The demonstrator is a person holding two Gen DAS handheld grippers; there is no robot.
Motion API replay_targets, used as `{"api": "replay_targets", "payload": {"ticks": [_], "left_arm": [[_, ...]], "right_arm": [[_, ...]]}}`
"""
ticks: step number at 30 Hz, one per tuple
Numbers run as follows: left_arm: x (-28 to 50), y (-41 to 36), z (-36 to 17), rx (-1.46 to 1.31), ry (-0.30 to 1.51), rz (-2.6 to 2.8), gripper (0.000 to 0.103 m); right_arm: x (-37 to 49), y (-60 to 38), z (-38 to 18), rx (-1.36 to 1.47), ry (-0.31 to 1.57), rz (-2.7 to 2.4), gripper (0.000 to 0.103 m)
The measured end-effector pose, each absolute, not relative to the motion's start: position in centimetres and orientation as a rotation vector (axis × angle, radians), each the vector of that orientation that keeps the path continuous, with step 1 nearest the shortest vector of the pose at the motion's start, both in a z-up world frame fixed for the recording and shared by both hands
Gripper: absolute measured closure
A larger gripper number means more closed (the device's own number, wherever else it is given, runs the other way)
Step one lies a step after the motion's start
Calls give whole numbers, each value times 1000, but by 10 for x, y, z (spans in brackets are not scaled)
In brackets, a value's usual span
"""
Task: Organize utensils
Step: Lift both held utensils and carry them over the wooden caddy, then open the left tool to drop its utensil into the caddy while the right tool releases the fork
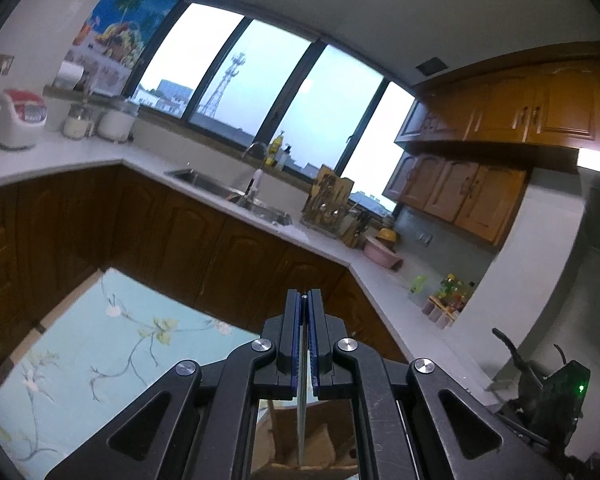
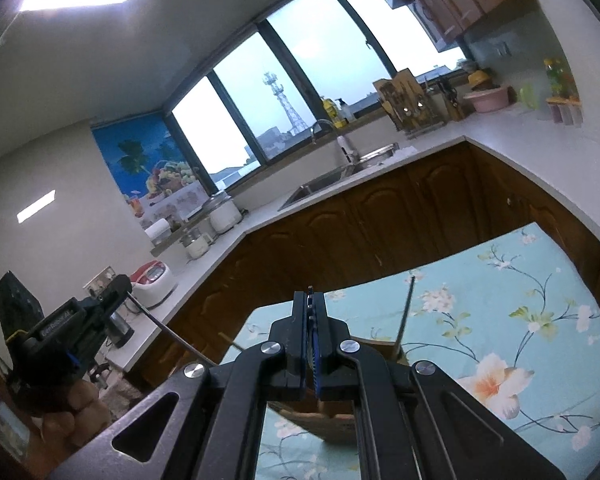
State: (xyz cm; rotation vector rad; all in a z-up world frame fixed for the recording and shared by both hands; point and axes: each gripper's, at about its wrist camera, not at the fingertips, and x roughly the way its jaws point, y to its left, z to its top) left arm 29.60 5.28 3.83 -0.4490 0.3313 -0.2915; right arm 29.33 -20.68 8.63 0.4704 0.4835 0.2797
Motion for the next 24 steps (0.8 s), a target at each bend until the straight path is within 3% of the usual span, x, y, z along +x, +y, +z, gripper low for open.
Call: {"api": "replay_targets", "payload": {"ticks": [15,24], "left_arm": [[345,29,5,-430,431,-281,101],[353,26,4,-392,472,-292,100]], "right_arm": [[323,-220,17,604,607,248,101],[321,-224,12,618,614,237,101]]}}
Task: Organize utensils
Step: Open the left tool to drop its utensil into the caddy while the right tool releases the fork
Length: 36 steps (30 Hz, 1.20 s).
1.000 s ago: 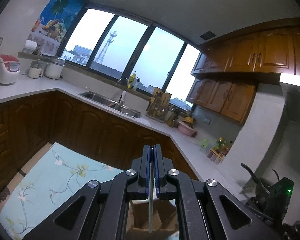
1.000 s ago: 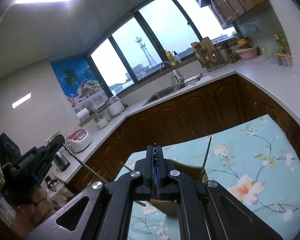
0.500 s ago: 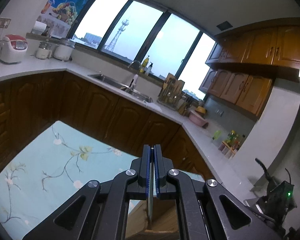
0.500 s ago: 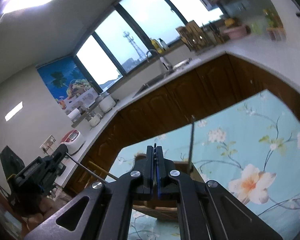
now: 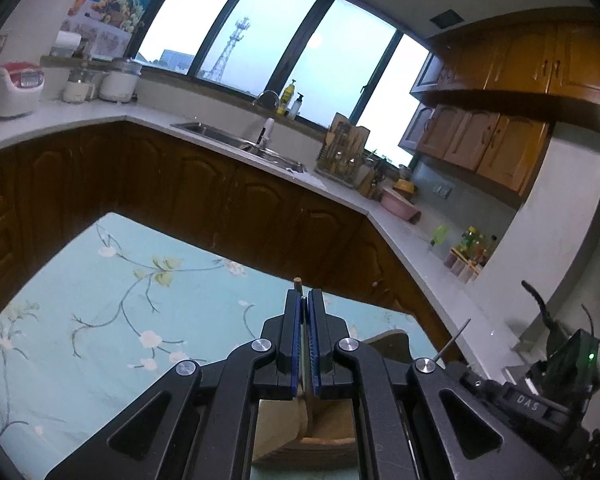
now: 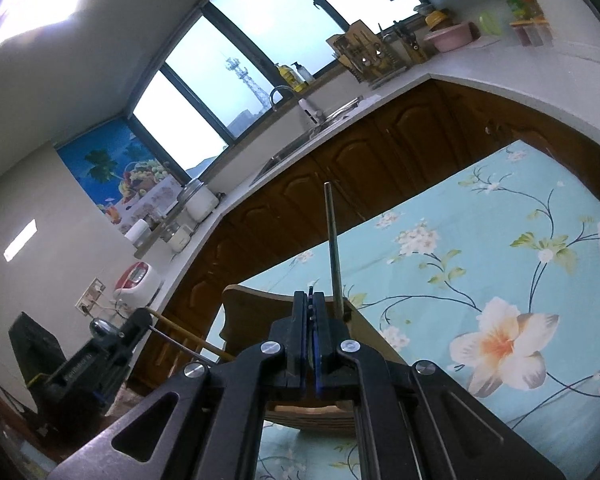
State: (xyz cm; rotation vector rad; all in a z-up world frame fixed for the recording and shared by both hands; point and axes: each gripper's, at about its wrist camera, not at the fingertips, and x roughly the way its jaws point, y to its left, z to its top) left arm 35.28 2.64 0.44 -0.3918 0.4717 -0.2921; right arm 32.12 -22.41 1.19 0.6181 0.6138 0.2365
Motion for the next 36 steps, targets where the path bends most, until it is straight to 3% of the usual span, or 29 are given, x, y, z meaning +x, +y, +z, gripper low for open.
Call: {"api": "replay_targets", "payload": {"ticks": [9,14,18,29,32,36], "left_arm": [[358,32,7,-399,467,-281,98],[356,31,6,-388,464,-277,83],[351,28,5,-382,465,-278,80],[334,32,5,-393,493,-266,53],[325,35,5,-389,494,-260,45],[306,37,3,-378,512,-260,42]], "right_arm": [[322,-226,11,618,622,234,95],[321,-227,12,611,619,235,93],[318,-226,17,592,605,232,75],[310,-227,18,579,604,209,69],[305,-227,21,577,599,207,61],[294,-229,26,573,584,202,54]]}}
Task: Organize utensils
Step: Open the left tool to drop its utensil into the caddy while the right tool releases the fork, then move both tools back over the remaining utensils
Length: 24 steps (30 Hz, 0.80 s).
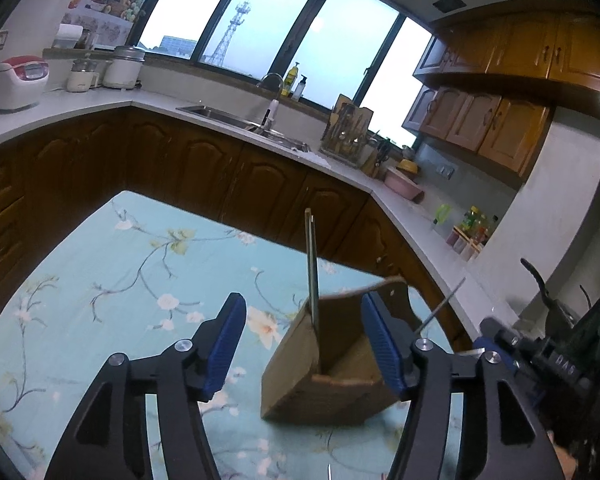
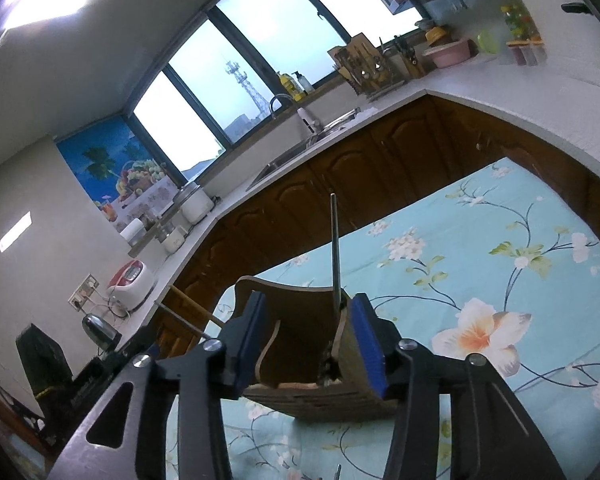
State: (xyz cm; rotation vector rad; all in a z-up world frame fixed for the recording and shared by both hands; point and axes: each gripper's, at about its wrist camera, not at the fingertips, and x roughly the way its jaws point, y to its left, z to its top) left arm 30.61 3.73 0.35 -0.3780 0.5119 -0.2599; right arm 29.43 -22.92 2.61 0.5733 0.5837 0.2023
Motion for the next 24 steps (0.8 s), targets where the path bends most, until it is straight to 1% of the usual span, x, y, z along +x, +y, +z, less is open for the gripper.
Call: {"api": "replay_targets", "payload": {"ticks": [3,12,20,21,23,24], "left_arm": [[293,40,2,-374,531,-254,41],[247,47,-2,-374,618,-242,41],[208,51,-1,-363,647,-239,41],[204,51,-1,-362,650,-237,40],[195,54,-3,-366,666,-228,34],[188,55,-3,-369,672,-228,34]], "right_arm": [[283,-231,31,570,572,197,51],[245,-227,26,539,605,188,51],[204,-218,14,486,638,157,51],[200,-217,12,478,644,151,51],[189,-213,7,454,658,136,51],[185,-211,5,441,664,129,49]]}}
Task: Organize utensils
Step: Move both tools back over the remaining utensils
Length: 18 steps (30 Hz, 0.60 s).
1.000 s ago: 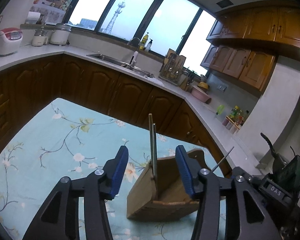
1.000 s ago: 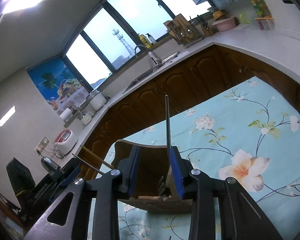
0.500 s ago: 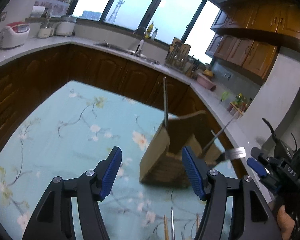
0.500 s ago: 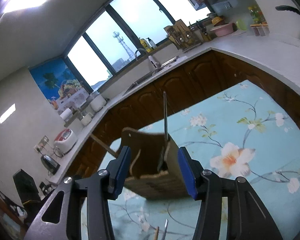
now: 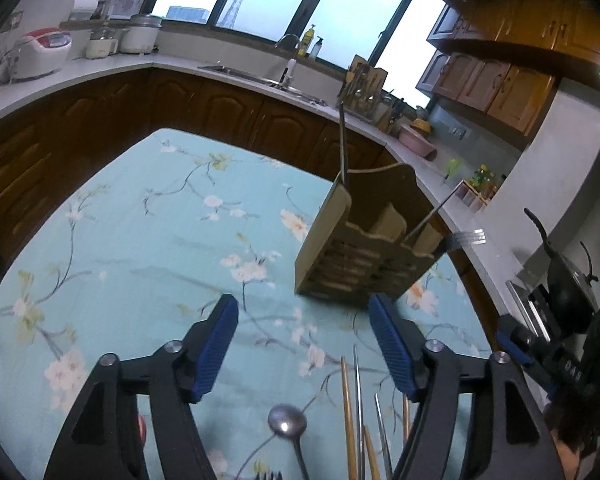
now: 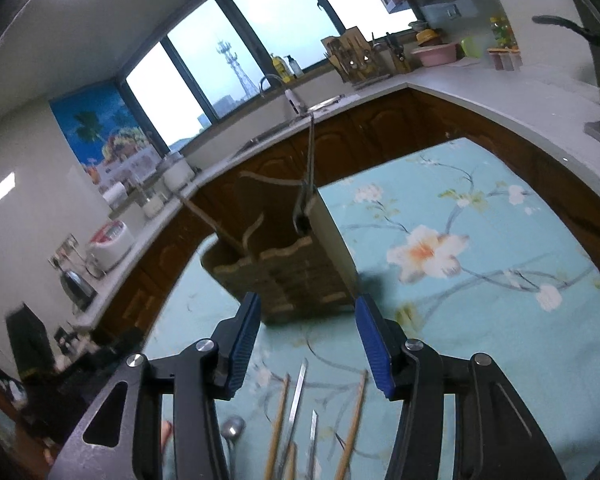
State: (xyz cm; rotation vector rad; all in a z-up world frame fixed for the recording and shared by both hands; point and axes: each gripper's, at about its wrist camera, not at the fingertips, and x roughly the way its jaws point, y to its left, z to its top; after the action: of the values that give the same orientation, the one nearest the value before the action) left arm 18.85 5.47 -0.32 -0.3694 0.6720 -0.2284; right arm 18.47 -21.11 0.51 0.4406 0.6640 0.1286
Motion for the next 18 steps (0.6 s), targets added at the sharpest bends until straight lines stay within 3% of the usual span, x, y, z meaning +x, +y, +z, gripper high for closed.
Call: {"api": "replay_targets", "payload": {"ticks": [3,12,18], "left_arm": [[178,53,-4,-351,686,-224,32],[147,45,-7,-247,716,-188,24],[132,39,-9,-183,715,-174,21]], "right_arm": [[169,-205,-1,392,678,110,37],[135,-195,-24,315,741,73,33],[121,-189,-33,285,746,63,22]]}}
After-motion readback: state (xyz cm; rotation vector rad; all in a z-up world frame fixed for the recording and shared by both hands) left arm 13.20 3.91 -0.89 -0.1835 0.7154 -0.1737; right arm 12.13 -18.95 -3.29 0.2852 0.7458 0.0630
